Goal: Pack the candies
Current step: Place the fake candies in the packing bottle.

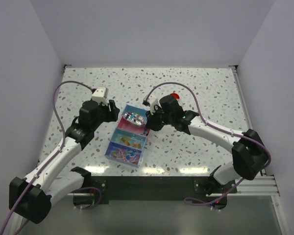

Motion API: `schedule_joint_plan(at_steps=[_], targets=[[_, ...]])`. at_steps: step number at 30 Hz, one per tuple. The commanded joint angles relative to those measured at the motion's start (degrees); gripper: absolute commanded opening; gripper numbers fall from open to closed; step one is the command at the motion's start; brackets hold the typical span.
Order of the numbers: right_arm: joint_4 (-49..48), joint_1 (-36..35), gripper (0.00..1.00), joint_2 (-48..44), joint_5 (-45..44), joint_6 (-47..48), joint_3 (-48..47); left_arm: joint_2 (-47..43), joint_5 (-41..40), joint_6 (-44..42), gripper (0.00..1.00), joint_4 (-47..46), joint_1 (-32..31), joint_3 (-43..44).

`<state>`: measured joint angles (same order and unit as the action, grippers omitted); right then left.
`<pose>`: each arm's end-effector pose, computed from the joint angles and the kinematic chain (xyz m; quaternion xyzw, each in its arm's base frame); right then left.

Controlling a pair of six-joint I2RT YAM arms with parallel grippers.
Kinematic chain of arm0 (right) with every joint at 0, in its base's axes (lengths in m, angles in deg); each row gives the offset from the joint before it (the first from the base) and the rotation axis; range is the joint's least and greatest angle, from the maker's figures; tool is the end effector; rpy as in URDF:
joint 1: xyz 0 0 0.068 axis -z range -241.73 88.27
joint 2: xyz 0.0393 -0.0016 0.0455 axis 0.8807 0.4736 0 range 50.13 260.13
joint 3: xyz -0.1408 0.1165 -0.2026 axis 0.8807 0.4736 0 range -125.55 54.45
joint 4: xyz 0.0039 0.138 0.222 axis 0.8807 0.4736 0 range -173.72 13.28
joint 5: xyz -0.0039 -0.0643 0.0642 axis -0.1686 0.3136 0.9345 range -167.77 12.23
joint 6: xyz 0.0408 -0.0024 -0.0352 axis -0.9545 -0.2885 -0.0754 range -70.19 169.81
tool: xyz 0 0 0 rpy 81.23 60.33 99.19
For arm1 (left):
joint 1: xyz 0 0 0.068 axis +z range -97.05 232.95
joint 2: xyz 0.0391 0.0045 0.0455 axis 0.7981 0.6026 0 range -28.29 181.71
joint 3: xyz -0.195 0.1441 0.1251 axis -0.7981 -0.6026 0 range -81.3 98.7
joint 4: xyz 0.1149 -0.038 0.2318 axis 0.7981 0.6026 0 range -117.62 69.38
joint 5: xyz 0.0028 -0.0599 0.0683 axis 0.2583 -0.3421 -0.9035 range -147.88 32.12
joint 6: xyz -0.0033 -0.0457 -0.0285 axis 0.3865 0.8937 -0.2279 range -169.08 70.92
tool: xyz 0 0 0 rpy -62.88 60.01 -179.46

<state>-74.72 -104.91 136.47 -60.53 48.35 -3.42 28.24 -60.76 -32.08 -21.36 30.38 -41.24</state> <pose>0.2355 0.2355 0.2471 -0.3778 0.8049 0.2905 0.3537 0.2107 -0.0855 0.2793 0.0265 0.8321 -0.1677 0.5281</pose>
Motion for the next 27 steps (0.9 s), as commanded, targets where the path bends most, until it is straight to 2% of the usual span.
schedule_joint_plan(at_steps=[1,5,11,20,27], targets=[[0.8,0.1,0.0,-4.2,-1.8,1.1,-3.4,-3.1,-4.9,0.1,0.62,1.2,0.2,2.0],[6.7,0.2,0.0,-6.9,-4.0,2.8,-5.9,-6.4,-9.3,-0.9,0.82,1.1,0.2,1.0],[17.4,1.5,0.0,-12.5,-8.6,3.7,-9.8,-11.0,-14.3,-2.5,0.99,0.1,0.2,-1.6],[33.0,5.6,0.0,-18.4,-19.9,6.3,-12.7,-13.8,-19.3,-7.0,1.0,-4.9,0.2,-6.2],[40.1,10.0,0.0,-19.4,-25.3,8.0,-14.0,-12.4,-20.6,-9.3,1.0,-9.3,0.5,-7.7]])
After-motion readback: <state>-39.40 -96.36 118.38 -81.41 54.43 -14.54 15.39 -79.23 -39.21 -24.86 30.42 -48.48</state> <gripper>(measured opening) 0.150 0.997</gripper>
